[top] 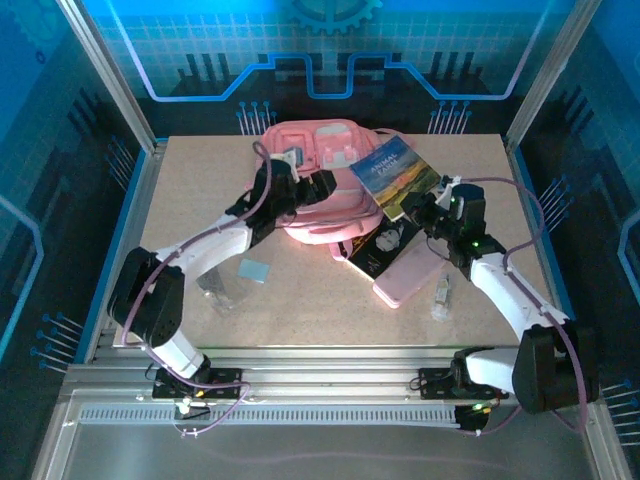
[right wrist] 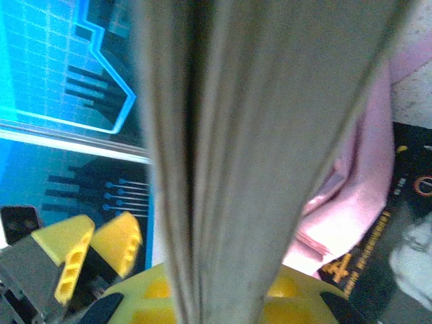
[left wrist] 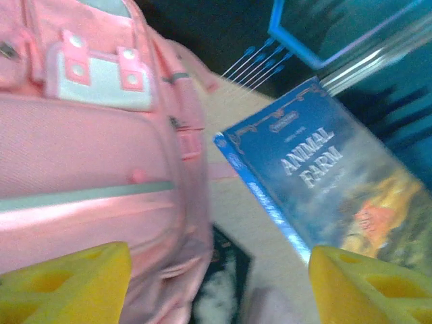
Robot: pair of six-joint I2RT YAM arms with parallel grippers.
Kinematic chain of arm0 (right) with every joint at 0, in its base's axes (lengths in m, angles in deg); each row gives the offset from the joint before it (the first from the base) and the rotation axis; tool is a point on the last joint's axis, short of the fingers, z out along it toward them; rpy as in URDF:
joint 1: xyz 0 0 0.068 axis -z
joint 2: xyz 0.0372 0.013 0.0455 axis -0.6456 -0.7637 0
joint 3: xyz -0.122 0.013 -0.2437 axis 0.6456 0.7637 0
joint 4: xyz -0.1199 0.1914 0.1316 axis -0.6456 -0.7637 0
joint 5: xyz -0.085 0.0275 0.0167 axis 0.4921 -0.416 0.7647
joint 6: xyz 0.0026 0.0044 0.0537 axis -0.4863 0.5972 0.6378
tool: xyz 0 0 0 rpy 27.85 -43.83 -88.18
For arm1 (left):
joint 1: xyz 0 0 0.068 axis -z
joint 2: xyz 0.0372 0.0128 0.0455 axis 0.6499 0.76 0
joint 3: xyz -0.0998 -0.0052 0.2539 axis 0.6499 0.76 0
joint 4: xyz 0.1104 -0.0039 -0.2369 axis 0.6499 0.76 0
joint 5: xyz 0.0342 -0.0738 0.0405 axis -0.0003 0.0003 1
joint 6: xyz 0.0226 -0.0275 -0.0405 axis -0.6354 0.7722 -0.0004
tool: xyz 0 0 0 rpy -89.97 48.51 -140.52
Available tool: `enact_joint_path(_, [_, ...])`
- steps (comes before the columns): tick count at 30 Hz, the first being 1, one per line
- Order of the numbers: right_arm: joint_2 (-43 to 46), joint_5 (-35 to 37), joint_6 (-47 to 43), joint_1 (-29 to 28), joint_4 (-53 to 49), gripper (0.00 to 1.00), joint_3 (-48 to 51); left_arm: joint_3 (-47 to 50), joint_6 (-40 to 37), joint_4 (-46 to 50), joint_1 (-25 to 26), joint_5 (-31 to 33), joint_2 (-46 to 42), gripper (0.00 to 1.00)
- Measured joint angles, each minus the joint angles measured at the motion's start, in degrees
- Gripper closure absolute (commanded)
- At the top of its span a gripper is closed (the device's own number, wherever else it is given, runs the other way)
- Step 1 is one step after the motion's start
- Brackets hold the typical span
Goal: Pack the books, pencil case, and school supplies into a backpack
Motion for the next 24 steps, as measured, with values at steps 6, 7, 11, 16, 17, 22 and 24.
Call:
enact_joint_path(6, [-0.5,-5.6,-4.8,4.5,-6.4,1.00,-0.1,-19.1,-22.3,18.4,0.0,-0.4,11.0,0.24])
enact_joint_path(7, [-0.5,-6.3,-5.5,4.9,-7.3,1.00,-0.1,-22.1,-25.4,21.4,0.0,-0.3,13.5,0.25])
enact_joint_path(11, [-0.5,-8.4,-8.0,5.7,-10.3,1.00,-0.1,-32.2,-34.5,31.9,0.0,0.3,22.8,0.25])
enact_joint_path(16, [-0.3,-10.1,-9.7,7.5,-13.2,1.00,-0.1,-40.9,-42.0,41.5,0.0,1.6,32.3,0.23])
enact_joint_path(17, [-0.2,-10.3,-9.9,8.0,-13.6,1.00,-0.1,-41.9,-42.9,42.9,0.0,1.8,33.6,0.22])
enact_joint_path(22, [0.7,-10.7,-10.7,10.1,-14.4,1.00,-0.1,-45.5,-46.4,47.6,0.0,2.1,37.2,0.18])
enact_joint_path(24, [0.7,-11.0,-10.8,10.7,-14.4,1.00,0.0,-45.9,-47.2,48.6,0.0,2.0,37.3,0.17])
